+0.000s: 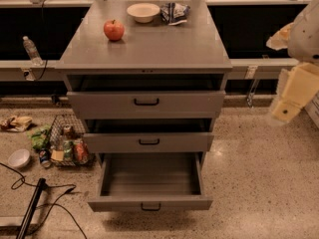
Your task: Place apple into bottom drawer
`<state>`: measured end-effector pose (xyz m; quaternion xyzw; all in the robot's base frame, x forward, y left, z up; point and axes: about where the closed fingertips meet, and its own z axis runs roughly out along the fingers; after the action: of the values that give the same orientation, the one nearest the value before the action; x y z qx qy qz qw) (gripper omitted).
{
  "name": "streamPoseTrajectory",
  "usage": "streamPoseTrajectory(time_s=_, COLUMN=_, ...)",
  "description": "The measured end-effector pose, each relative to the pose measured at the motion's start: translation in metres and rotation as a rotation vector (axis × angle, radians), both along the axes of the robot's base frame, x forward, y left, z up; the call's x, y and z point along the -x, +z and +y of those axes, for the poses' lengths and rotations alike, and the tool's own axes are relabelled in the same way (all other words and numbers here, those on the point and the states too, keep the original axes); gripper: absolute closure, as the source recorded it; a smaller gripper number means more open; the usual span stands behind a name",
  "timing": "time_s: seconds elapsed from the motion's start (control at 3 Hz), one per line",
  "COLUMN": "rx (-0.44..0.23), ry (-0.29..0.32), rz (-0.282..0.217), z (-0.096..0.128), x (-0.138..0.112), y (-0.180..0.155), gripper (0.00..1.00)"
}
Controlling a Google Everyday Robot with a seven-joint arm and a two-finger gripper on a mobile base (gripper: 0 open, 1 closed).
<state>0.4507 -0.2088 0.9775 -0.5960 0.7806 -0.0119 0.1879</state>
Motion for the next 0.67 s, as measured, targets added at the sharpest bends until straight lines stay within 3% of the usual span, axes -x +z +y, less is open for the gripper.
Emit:
streamPoseTrajectory(time_s=0.33, rx=-0.388, ry=-0.031, rz=-0.106, z=0.043, x=-0.105, y=0.015, gripper=0.00)
streamPoseTrajectory(time_s=0.67, rx=-0.701, ry=-0.073, rz=-0.143, z=0.084, x=-0.170, y=0.023, gripper=0.00)
